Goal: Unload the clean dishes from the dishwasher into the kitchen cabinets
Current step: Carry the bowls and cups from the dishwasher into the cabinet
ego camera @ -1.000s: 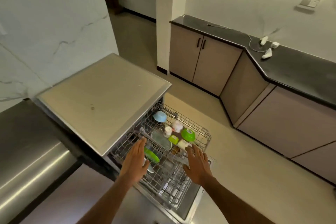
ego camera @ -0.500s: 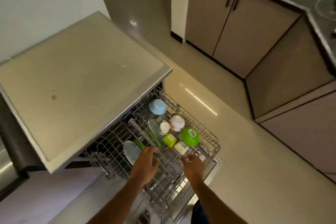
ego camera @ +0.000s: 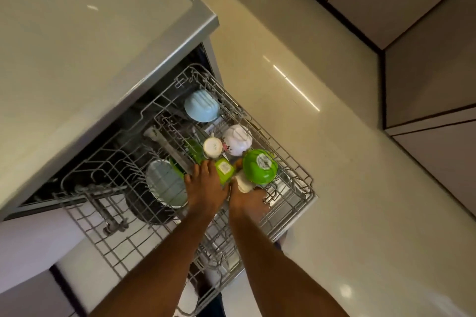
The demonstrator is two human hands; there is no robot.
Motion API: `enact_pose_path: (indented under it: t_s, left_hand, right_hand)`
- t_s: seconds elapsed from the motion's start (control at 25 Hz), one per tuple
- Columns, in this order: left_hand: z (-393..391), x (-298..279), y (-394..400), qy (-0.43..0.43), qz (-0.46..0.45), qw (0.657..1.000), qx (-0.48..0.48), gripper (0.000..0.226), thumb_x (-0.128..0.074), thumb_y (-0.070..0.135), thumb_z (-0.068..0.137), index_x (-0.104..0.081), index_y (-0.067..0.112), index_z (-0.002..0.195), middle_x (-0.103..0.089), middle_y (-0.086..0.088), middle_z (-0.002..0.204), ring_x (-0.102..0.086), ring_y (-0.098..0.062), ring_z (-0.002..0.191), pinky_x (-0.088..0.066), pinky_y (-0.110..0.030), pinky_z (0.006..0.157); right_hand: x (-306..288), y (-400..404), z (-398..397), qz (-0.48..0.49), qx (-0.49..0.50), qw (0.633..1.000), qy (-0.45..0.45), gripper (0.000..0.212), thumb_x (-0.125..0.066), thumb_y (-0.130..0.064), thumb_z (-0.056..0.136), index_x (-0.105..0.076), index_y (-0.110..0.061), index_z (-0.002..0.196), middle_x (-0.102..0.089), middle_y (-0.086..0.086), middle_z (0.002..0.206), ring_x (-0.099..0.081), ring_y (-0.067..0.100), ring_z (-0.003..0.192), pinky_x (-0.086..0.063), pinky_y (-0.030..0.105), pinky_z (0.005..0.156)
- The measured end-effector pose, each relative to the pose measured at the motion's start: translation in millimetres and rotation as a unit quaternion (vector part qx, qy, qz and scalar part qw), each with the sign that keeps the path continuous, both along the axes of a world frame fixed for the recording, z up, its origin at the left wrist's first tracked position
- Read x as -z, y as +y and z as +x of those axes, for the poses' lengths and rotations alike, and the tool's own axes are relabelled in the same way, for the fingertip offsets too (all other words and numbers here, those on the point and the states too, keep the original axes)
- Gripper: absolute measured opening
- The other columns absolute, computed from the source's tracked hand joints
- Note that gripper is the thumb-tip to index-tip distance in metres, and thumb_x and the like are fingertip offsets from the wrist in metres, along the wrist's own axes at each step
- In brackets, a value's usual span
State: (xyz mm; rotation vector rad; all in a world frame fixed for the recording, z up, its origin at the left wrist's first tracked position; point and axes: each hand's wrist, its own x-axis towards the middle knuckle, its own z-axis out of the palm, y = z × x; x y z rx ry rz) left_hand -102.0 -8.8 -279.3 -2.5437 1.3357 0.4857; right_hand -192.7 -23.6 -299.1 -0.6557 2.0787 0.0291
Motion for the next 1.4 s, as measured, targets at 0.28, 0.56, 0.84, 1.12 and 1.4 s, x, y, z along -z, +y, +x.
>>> enact_pose_path:
  t_s: [0.28, 0.56, 0.84, 1.12, 1.4]
  left_hand:
    - [3.4, -18.7, -1.3, 0.031, -0.003, 0.999, -0.035, 0.076, -0.075, 0.072, 0.07, -0.06, 0.028, 0.129, -0.062, 0.006, 0.131, -0.052, -0.023, 0.126, -0.045, -0.043, 0.091]
    - [13.7, -61.3, 38.6, 0.165, -0.094, 0.98, -0.063, 0.083, -0.076, 0.06, 0.079, -0.046, 0.03, 0.15, -0.057, 0.0, 0.143, -0.051, -0.023, 0.133, -0.053, -0.045, 0.099]
    - [71.5, -159.7, 114.2, 0.246, -0.211, 0.946, -0.022, 0.079, -0.076, 0.066, 0.074, -0.051, 0.036, 0.143, -0.06, 0.013, 0.127, -0.058, -0.006, 0.112, -0.055, -0.031, 0.093]
    - [162.7, -333.3, 207.4, 0.248, -0.358, 0.895, 0.09, 0.072, -0.087, 0.055, 0.072, -0.061, 0.034, 0.136, -0.065, 0.019, 0.123, -0.065, 0.002, 0.108, -0.058, -0.027, 0.086]
    - [253.9, -499.9, 401.2, 0.157, -0.462, 0.869, 0.08, 0.061, -0.085, 0.061, 0.07, -0.067, 0.045, 0.126, -0.07, 0.025, 0.117, -0.066, 0.009, 0.105, -0.055, -0.019, 0.087]
  right_hand:
    - [-16.0, -7.7, -11.1, -0.042, 0.055, 0.997, -0.046, 0.081, -0.079, -0.075, 0.059, -0.067, -0.018, 0.116, -0.073, 0.008, 0.109, -0.07, 0.031, 0.103, -0.06, 0.037, 0.081]
    - [-18.8, 9.2, -56.2, 0.019, 0.096, 0.984, -0.146, 0.07, -0.091, -0.051, 0.058, -0.073, -0.002, 0.105, -0.075, 0.012, 0.094, -0.074, 0.032, 0.085, -0.064, 0.044, 0.078]
    - [-161.9, 37.8, -38.3, -0.105, 0.16, 0.902, -0.386, 0.043, -0.063, 0.013, 0.094, -0.056, -0.009, 0.131, -0.068, 0.015, 0.115, -0.066, 0.041, 0.109, -0.061, 0.041, 0.071]
    - [-335.2, 131.0, 43.3, -0.107, -0.003, 0.843, -0.527, 0.042, -0.06, 0.011, 0.094, -0.064, -0.014, 0.128, -0.072, 0.021, 0.123, -0.074, 0.04, 0.101, -0.065, 0.039, 0.066]
    - [-474.3, 260.8, 180.1, -0.126, -0.275, 0.752, -0.586, 0.036, -0.062, 0.016, 0.085, -0.064, 0.013, 0.121, -0.077, 0.027, 0.104, -0.076, 0.022, 0.084, -0.057, 0.016, 0.063]
